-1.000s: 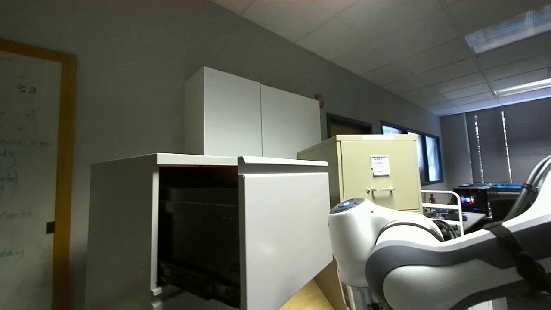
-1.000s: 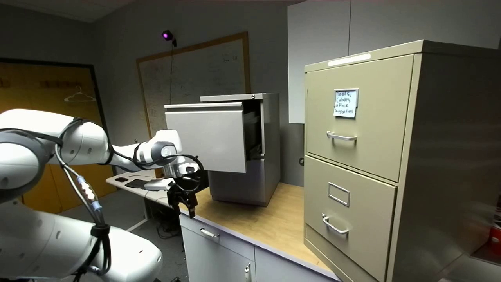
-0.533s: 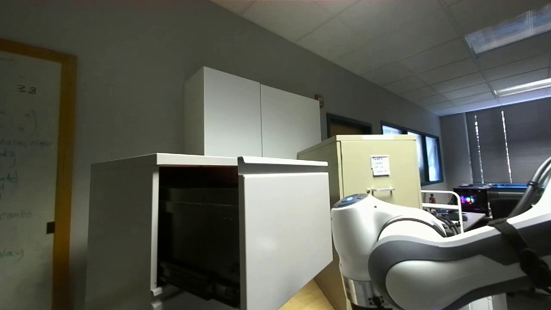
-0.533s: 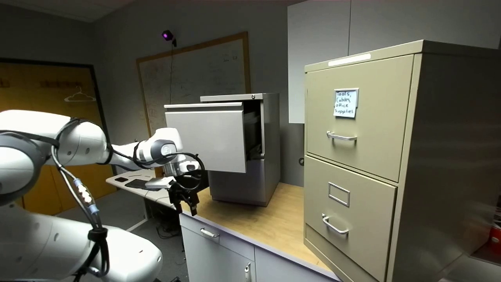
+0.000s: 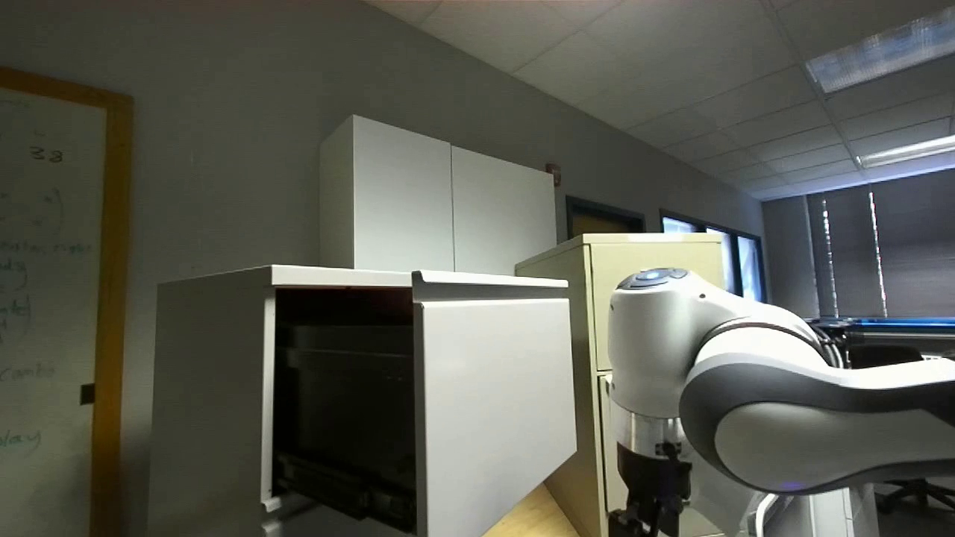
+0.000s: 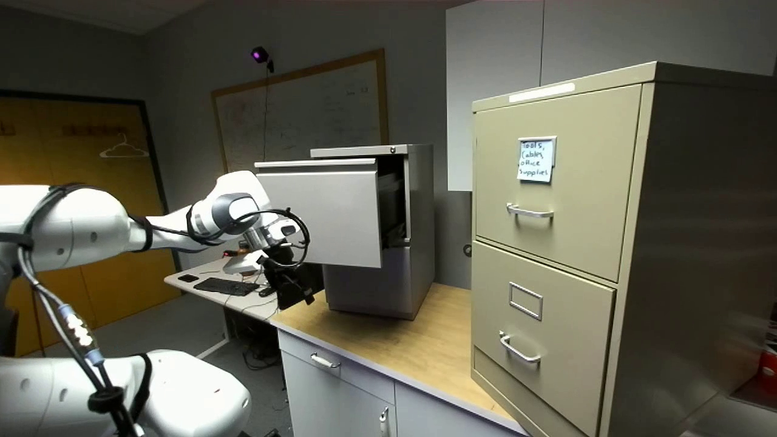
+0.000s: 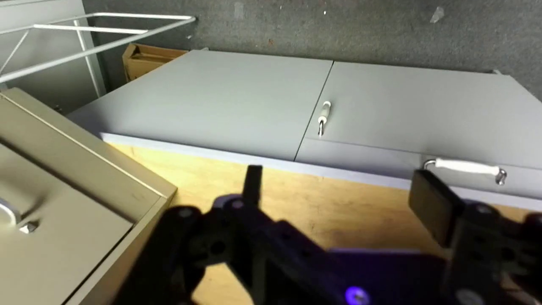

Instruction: Close the top drawer of the cabinet to the left

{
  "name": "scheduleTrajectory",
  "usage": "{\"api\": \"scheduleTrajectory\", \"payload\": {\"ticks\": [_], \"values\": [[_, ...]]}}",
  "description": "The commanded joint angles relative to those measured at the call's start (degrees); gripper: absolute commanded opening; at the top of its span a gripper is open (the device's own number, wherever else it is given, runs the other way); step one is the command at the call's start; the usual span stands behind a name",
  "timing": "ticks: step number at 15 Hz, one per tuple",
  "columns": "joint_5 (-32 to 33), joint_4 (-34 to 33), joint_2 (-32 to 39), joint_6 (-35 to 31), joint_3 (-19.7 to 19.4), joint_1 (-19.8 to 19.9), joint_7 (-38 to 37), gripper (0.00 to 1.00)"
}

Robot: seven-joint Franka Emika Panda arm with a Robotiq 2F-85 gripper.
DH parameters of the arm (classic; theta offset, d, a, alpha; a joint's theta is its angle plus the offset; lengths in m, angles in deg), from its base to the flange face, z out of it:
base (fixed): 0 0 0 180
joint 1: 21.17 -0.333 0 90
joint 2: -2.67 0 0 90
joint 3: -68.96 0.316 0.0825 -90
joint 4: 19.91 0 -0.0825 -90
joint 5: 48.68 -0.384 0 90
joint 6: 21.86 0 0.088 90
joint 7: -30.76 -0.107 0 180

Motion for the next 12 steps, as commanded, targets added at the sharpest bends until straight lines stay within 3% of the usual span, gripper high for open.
{"api": "scheduleTrajectory", "payload": {"ticks": [1, 7, 10, 12], "values": [[1.65, -2.90, -3.21, -0.33, 0.14, 1.23, -0.80, 0.60], [3.14, -6.19, -4.23, -4.54, 1.05, 2.20, -0.41, 0.12], [3.80, -7.93, -3.76, -7.25, 1.12, 2.54, 0.09, 0.06], [4.23, -9.38, -3.26, -9.47, 1.43, 2.88, 0.11, 0.08]]}}
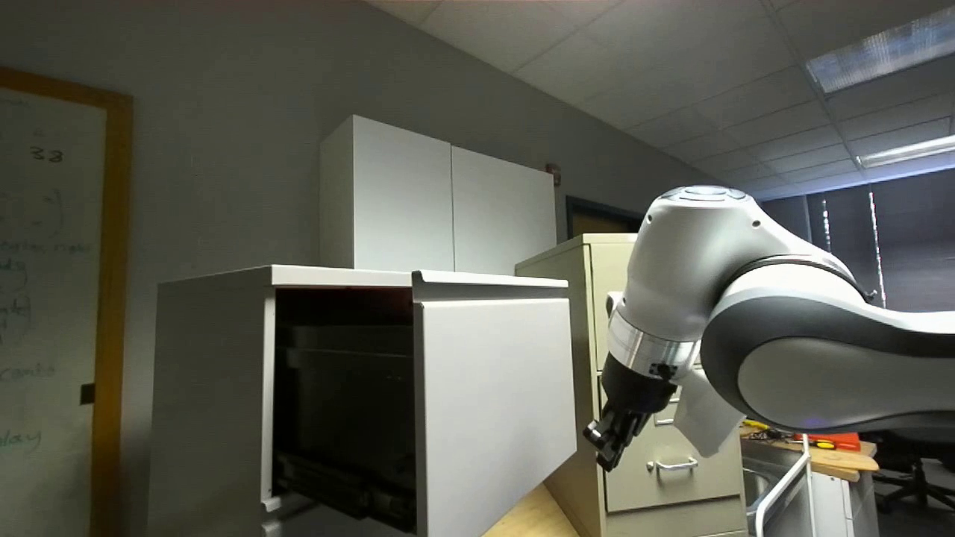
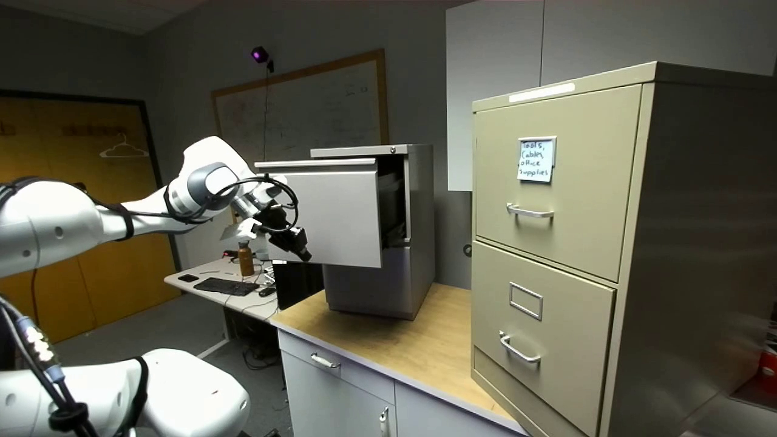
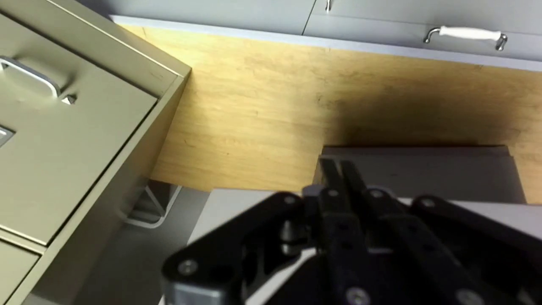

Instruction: Close the top drawer of the cabinet to the left

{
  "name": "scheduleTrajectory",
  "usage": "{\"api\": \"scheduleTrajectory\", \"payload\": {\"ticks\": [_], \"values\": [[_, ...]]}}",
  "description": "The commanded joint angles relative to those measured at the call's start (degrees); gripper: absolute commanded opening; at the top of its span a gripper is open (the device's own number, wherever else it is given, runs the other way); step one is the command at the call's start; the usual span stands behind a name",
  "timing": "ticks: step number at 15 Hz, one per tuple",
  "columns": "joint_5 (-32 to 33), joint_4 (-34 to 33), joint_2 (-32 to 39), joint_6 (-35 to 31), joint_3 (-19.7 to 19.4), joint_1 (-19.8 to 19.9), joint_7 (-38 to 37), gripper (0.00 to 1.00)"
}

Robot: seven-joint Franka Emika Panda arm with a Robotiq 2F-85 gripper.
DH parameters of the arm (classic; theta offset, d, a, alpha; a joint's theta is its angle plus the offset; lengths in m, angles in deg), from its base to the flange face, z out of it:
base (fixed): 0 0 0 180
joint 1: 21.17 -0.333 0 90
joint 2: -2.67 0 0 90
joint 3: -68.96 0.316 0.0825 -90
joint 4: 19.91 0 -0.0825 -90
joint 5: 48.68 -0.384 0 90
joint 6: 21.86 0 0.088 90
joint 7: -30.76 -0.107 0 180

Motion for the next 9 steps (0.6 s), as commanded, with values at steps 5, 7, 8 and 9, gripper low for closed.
{"api": "scheduleTrajectory", "payload": {"ticks": [5, 7, 8, 9], "values": [[3.65, -6.44, 1.43, -8.38, 2.68, 1.65, 1.23, 0.09], [4.24, -8.45, 2.68, -10.51, 3.25, 1.64, 1.72, 0.09], [4.34, -9.43, 3.35, -11.58, 3.52, 1.51, 2.08, 0.09], [4.37, -10.32, 4.13, -12.67, 3.89, 1.59, 2.29, 0.09]]}}
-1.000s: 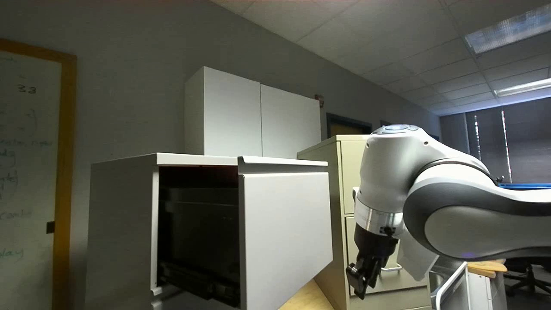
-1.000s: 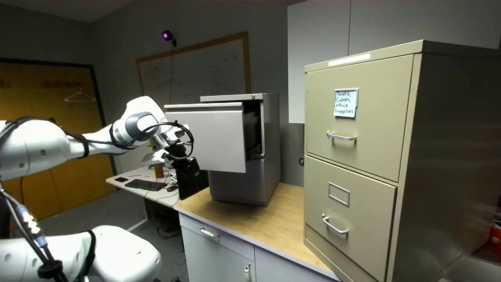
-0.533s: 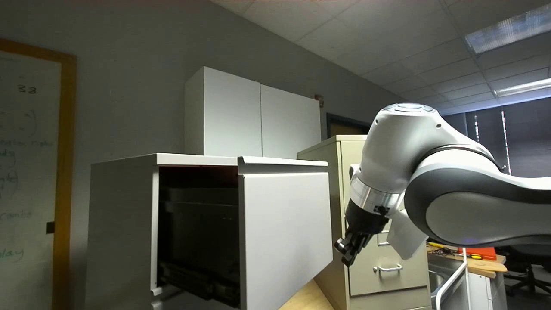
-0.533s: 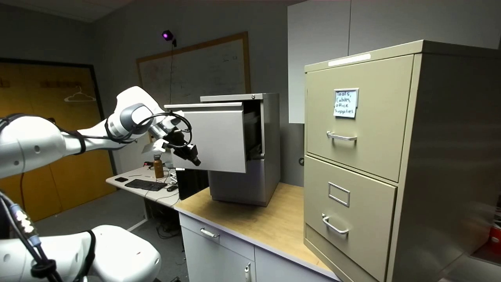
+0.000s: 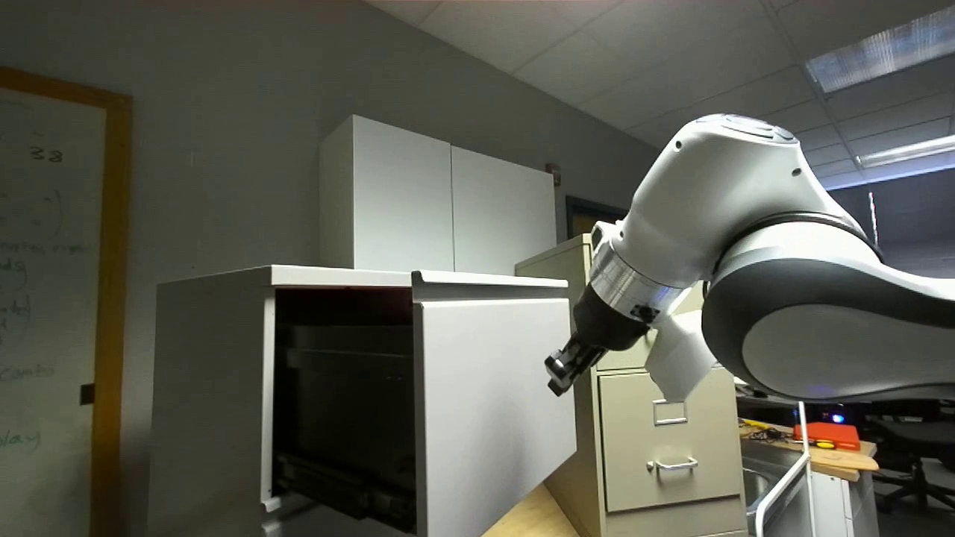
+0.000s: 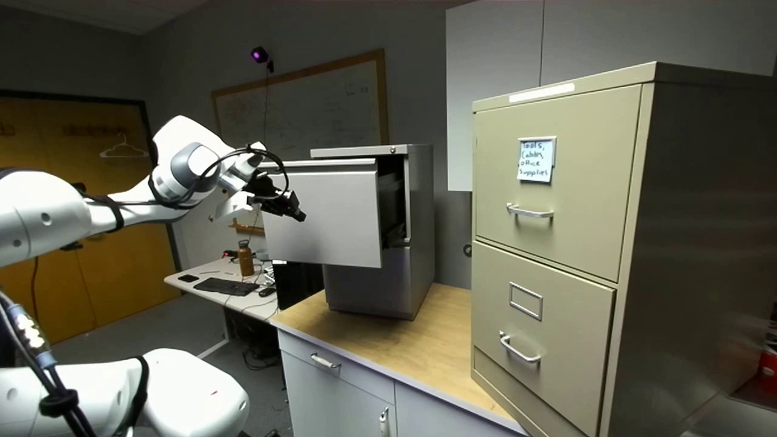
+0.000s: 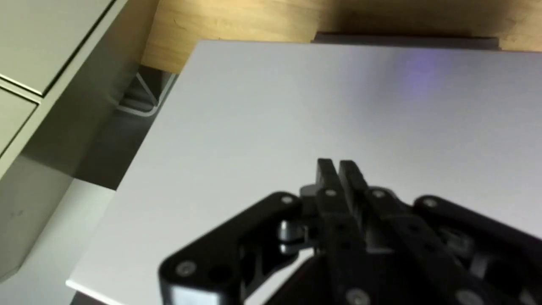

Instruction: Close the top drawer of the cabinet to the left

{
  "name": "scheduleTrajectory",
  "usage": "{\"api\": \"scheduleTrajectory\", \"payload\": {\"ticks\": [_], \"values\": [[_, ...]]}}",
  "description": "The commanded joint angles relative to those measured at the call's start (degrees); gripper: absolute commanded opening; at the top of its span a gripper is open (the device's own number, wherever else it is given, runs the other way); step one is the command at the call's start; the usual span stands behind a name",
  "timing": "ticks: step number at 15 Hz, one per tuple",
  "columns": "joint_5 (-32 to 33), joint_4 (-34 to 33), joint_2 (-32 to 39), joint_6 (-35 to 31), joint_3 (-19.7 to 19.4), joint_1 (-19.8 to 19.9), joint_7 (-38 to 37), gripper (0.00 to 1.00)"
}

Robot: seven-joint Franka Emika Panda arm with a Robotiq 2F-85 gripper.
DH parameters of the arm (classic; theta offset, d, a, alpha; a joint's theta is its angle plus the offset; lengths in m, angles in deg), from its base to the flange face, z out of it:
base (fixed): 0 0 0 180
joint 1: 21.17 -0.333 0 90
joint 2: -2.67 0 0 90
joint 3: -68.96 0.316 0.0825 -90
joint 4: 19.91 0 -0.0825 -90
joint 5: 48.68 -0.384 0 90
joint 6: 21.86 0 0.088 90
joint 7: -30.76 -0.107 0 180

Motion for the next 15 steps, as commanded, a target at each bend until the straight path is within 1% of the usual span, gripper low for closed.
{"api": "scheduleTrajectory", "payload": {"ticks": [1, 7, 12, 15], "values": [[1.19, -5.21, 4.35, -3.19, 1.49, 1.05, 1.98, 0.09], [1.26, -11.36, 12.86, -7.97, 2.18, 1.40, 3.89, 0.08], [1.16, -16.90, 20.52, -8.42, 1.81, 1.21, 5.22, 0.09], [0.60, -22.05, 26.88, -8.32, 0.88, 1.04, 5.92, 0.08]]}}
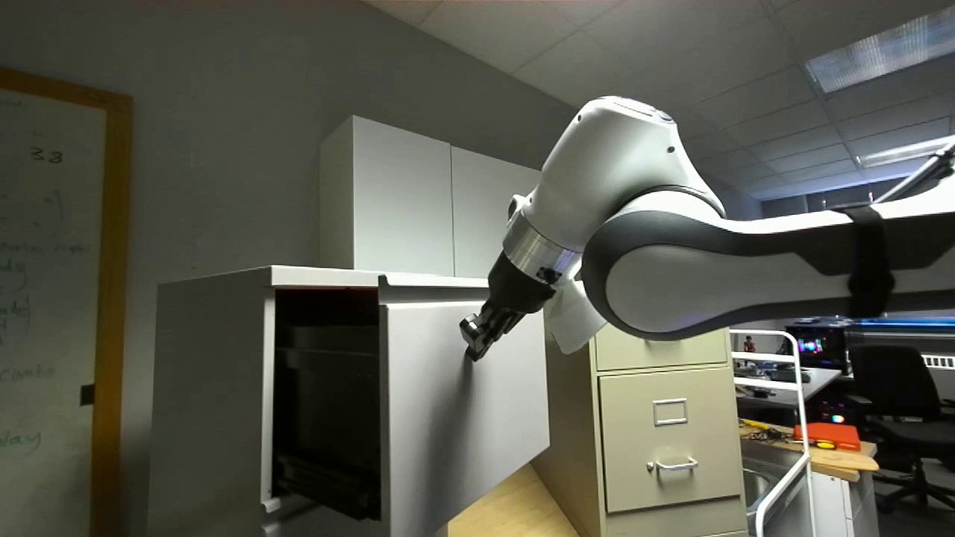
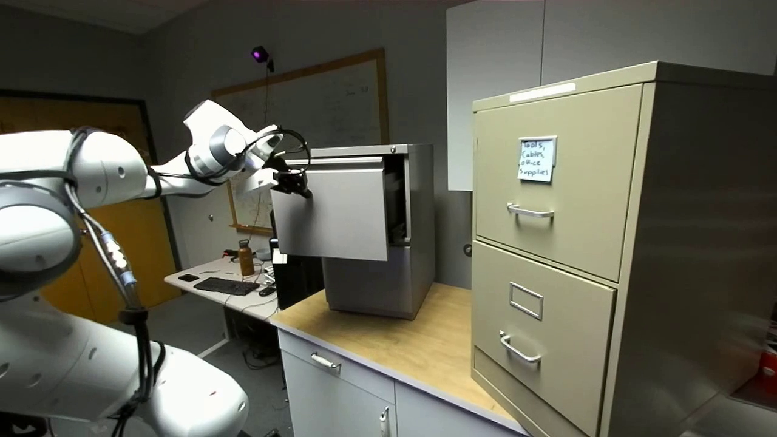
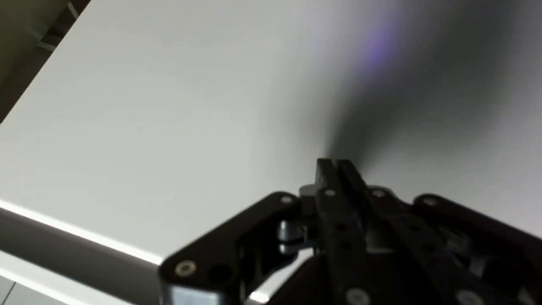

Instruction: Close the top drawer of the cabinet to the left

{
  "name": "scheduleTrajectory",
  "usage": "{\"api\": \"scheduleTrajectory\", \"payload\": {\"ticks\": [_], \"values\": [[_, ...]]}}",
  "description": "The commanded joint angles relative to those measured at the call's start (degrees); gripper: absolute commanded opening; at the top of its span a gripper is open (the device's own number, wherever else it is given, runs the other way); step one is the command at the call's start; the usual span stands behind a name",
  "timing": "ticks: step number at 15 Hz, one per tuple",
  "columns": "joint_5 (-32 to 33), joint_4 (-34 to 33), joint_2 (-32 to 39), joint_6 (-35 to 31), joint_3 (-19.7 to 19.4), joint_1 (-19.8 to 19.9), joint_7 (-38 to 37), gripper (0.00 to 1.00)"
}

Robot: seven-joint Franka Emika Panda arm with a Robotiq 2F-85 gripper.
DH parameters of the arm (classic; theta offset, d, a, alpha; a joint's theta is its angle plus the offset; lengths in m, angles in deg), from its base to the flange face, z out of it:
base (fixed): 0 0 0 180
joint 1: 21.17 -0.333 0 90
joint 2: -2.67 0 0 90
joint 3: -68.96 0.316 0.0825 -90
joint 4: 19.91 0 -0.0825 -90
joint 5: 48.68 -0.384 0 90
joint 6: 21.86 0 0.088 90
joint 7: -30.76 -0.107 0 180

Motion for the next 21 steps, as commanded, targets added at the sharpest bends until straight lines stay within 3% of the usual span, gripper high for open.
{"api": "scheduleTrajectory", "payload": {"ticks": [1, 7, 15, 21], "values": [[-0.06, -9.52, 10.89, -0.84, -1.23, -0.49, 2.52, 0.09], [-1.14, -24.06, 26.22, 0.87, -1.61, -0.60, 5.63, 0.09], [-0.37, -45.95, 46.22, 6.34, -4.27, -6.25, 8.24, 0.08], [-0.39, -58.64, 54.60, 12.81, -6.42, -10.33, 9.19, 0.09]]}}
